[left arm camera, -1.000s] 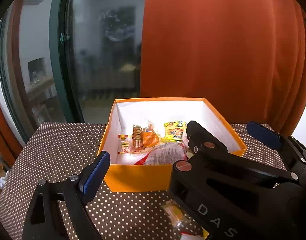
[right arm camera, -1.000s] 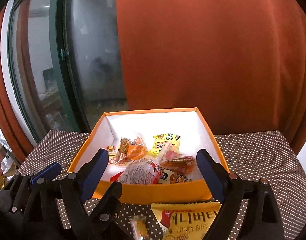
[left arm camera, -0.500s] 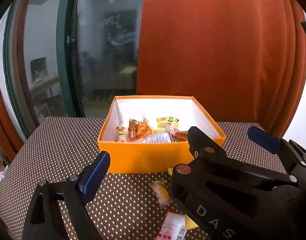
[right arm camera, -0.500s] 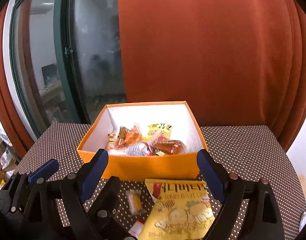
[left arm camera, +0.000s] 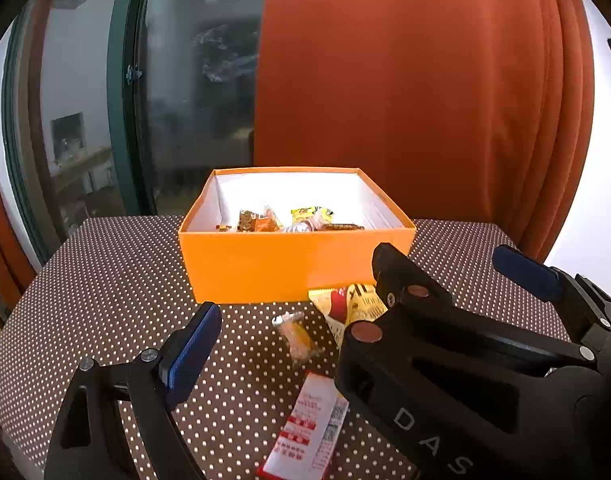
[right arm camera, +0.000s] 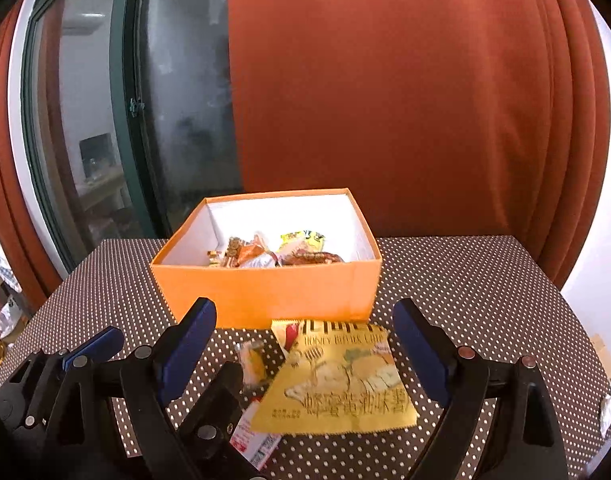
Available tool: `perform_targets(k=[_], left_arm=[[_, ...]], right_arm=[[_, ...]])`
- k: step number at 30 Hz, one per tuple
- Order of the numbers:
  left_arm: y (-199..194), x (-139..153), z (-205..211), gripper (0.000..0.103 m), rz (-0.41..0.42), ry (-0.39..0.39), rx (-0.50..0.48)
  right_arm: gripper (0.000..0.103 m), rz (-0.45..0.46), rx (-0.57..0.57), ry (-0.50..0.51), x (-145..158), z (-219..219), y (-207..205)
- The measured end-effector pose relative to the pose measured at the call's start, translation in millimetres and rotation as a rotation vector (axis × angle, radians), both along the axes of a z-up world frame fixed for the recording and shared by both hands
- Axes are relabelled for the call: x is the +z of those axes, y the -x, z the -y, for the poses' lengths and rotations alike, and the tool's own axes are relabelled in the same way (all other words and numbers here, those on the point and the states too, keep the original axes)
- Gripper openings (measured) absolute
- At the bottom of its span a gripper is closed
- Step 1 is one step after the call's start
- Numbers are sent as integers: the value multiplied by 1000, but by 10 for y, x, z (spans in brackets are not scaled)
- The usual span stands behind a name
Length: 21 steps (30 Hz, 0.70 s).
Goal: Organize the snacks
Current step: 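Withdraw both tools from the box toward the remaining snacks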
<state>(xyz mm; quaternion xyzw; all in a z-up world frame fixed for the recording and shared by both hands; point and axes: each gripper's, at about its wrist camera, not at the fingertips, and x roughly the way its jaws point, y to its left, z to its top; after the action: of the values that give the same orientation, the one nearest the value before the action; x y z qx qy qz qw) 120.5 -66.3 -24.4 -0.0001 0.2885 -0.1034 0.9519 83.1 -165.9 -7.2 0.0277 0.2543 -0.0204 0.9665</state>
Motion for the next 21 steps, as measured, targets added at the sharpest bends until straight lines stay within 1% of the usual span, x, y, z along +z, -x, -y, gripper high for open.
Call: perform_targets(k=[6,12,17,21], left_arm=[[221,-139,66,90,20,-37,-8],[351,-320,70,90,28,-22,-37],[382,-550,88,89,-14,-22,-64],[347,-745,99,86,-53,-33,-89]], right_arm=[[92,-11,-11,-5,-151,27,197],[92,-9,-41,-18,-327,60,373],[92,-22,-61,-42,-527,87,480],[92,-73,-73,-47,-718,99,462]])
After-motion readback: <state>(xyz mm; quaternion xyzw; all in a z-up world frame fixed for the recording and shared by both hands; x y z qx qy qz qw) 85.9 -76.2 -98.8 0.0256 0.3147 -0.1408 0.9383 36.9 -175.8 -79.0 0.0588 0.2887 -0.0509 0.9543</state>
